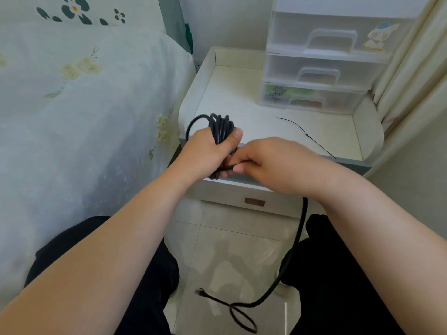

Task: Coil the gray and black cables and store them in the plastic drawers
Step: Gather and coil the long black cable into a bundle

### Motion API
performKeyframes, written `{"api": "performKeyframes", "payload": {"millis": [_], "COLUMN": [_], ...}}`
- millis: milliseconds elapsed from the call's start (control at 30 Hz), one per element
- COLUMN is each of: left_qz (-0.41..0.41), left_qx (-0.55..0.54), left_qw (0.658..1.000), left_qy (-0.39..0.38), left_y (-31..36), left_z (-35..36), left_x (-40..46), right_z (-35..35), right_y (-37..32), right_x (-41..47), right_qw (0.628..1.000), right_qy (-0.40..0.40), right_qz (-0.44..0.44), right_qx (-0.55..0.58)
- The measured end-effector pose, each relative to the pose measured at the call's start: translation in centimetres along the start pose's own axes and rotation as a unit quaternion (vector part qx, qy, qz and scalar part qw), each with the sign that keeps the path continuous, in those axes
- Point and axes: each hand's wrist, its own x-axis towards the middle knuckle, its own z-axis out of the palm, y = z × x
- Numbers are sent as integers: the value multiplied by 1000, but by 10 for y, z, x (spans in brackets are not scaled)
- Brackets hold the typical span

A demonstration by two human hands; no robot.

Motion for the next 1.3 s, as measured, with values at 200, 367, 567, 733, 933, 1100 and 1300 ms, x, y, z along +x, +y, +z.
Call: {"api": "performKeyframes", "payload": {"millis": [200, 367, 567, 733, 933, 1100, 1300], "left_qz": [-93, -152, -98, -86, -62, -63, -70], "left_qx": [-208, -364, -422, -366, -385, -430, -505], "left_qw": [961, 890, 851, 895, 892, 862, 816], "left_qy": [-153, -231, -298, -239, -230, -261, -272], "left_y": [1, 6, -2, -3, 2, 6, 9], "left_z": [0, 2, -8, -6, -9, -19, -27], "left_x": [-12, -18, -15, -18, -22, -22, -19], "right_z": [-6, -6, -3, 4, 8, 11, 26], "right_y": [13, 31, 43, 48, 49, 47, 49], "right_x": [5, 20, 33, 40, 48, 52, 60], "right_qw": [992, 980, 921, 891, 872, 840, 740], "right_qy": [127, 162, 147, 126, 155, 129, 17], "right_qz": [-24, 4, -45, -38, -16, -15, 21], "right_qx": [-1, 112, 359, 434, 463, 528, 672]}}
